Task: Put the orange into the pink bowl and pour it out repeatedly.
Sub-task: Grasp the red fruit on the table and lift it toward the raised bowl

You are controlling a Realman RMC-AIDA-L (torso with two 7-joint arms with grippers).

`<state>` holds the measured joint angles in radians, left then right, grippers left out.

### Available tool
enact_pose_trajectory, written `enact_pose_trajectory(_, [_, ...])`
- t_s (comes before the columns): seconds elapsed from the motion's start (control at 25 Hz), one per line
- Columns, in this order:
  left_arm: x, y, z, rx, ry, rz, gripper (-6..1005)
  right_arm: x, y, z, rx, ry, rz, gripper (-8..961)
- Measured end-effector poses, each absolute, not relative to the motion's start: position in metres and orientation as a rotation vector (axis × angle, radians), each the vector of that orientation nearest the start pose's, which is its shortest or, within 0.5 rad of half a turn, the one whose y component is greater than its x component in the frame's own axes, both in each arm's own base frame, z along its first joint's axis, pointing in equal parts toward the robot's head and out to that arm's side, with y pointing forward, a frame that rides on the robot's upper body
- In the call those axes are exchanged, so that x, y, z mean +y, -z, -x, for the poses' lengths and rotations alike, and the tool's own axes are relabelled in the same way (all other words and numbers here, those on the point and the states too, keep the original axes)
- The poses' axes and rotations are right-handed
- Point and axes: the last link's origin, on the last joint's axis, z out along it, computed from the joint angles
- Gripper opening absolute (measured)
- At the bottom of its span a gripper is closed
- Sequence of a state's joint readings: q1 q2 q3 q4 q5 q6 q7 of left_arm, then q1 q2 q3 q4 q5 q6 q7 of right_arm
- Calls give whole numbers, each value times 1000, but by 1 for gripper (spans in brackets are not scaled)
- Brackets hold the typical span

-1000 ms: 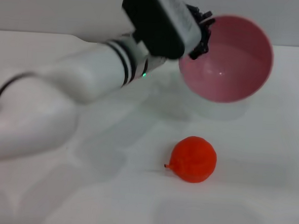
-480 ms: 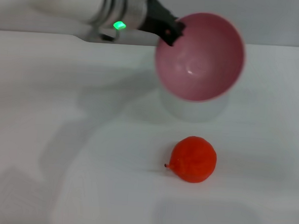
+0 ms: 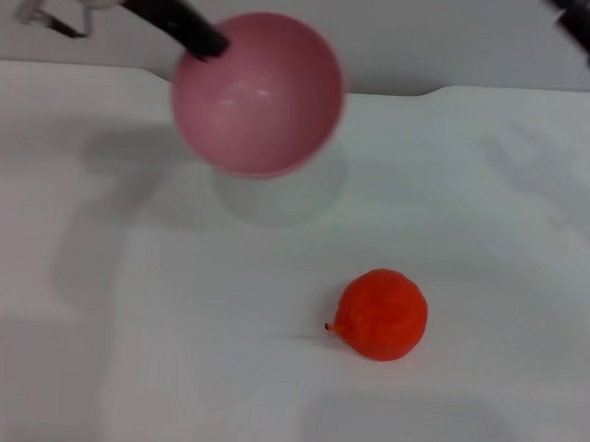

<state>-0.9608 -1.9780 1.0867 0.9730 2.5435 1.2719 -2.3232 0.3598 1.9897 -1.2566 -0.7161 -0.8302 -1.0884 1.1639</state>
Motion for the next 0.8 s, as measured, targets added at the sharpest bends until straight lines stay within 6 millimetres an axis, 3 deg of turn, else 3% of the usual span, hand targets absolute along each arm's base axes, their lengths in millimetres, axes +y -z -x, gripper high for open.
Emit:
enact_pose_trajectory(0.28, [461,-69,160,-767,-195,2431,45,388,-54,-241,772,-728,2293,492])
enact_pose_trajectory(0.44, [458,-71,170,-799,-206,2422,45,392,-32,-227,855,-432,2495,491])
enact_pose_trajectory(0.64, [456,-69,174,-809,-205,2418,45,377,1,-201,824,-132,2777,491])
enact_pose_trajectory(0.8, [455,-67,176,-813,-204,2420,45,366,9,-188,792,-12,2884,491])
